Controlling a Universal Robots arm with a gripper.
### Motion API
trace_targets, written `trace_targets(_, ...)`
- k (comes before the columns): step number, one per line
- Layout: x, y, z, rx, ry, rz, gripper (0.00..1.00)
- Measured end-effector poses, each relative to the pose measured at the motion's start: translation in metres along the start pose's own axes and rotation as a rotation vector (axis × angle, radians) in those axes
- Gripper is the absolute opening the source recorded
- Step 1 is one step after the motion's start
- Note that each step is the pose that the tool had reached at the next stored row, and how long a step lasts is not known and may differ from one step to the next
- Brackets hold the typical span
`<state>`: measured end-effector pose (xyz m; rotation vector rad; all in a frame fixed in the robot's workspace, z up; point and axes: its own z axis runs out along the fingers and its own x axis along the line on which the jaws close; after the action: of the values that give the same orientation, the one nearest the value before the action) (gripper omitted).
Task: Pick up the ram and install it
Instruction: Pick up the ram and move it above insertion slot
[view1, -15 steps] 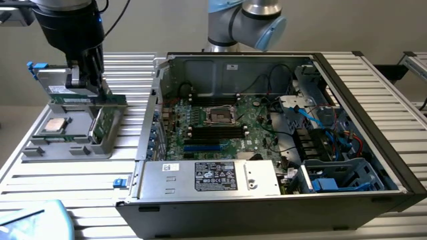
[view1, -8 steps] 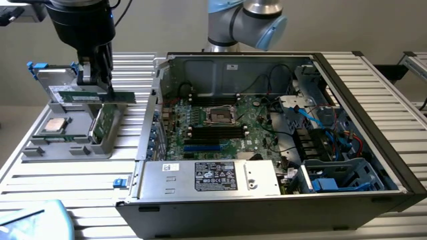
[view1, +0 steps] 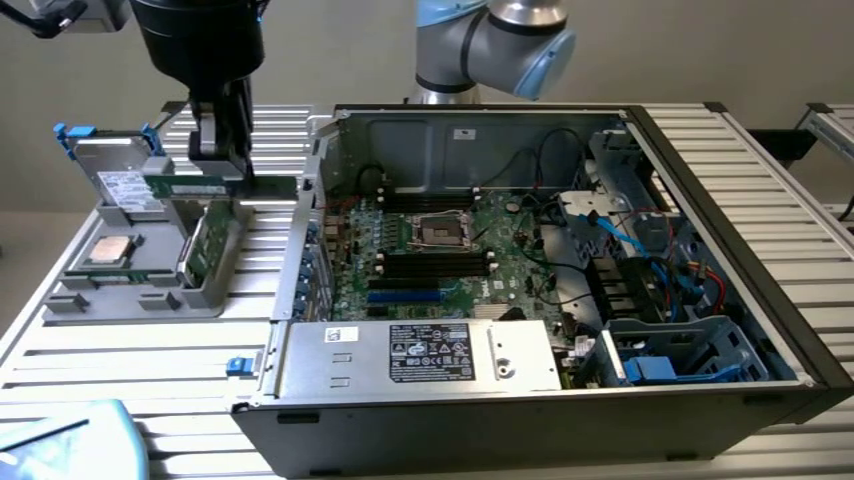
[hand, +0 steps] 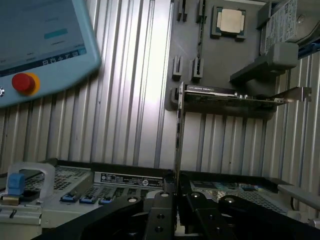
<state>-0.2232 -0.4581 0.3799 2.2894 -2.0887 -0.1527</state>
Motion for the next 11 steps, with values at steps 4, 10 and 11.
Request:
trace_targets(4,0.001,-0.0147,-0.0036,0.0008,0.0,0.0,0.14)
trace_targets(10,0.004,-0.0418,-0.0064,0.0008,0.0001,0.0,0.14)
trace_targets(11,0.004,-0.046,-0.0068,0.0009,0.0,0.0,0.14)
